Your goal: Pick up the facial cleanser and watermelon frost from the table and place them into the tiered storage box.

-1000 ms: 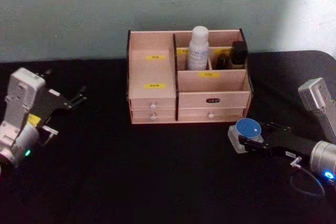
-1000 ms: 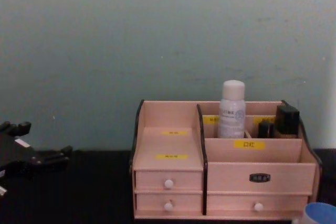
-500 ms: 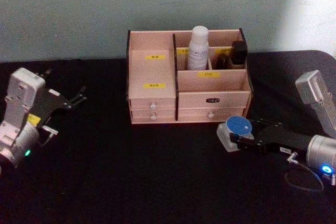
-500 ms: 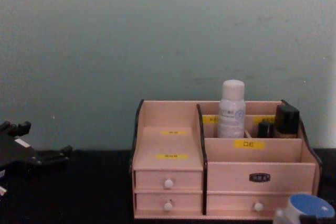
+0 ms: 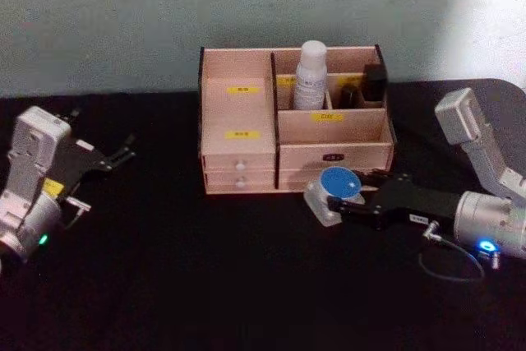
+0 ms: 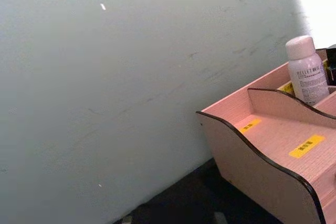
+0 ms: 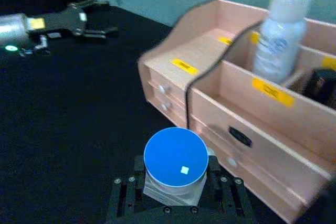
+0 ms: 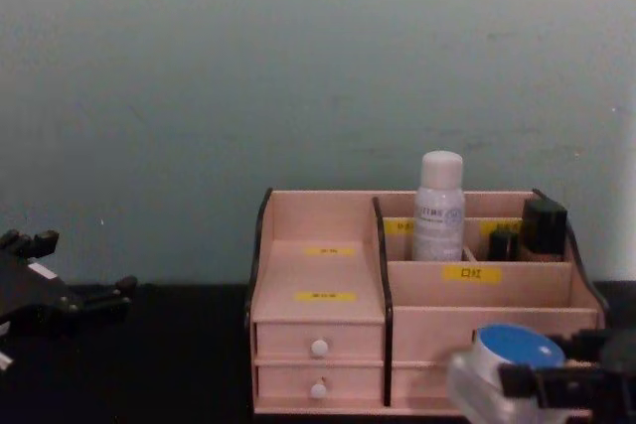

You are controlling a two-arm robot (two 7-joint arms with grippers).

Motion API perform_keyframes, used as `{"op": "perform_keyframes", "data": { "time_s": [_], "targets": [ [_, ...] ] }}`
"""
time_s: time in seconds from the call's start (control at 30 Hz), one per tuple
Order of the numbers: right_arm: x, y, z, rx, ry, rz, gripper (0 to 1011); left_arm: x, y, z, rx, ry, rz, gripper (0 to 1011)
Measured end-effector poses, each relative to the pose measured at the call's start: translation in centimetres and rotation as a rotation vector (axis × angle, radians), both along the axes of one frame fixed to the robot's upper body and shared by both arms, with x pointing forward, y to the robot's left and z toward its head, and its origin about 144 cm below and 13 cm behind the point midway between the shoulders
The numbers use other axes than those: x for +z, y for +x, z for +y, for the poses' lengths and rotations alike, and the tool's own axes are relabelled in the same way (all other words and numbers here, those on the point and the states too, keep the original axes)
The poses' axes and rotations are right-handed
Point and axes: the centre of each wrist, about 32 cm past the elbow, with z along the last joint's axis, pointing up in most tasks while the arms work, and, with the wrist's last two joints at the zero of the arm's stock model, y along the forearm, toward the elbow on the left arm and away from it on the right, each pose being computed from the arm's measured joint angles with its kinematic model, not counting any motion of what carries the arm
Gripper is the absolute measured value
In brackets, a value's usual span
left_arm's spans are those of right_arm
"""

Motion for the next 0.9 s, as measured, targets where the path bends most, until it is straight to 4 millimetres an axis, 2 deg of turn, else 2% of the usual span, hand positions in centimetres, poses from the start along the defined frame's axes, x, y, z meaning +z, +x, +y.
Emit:
{"op": "perform_keyframes", "data": {
  "time_s": [0.6, 0.9],
  "targets": [
    [2.8, 2.9, 3.6, 0.101, 0.033, -0.068, 711, 0.0, 0.0, 0.0, 0.000, 0.000, 0.000, 1001],
    [3.4, 4.9, 5.3, 0.107, 0.027, -0.101, 711, 0.0, 0.0, 0.0, 0.000, 0.000, 0.000, 1001]
  ]
}}
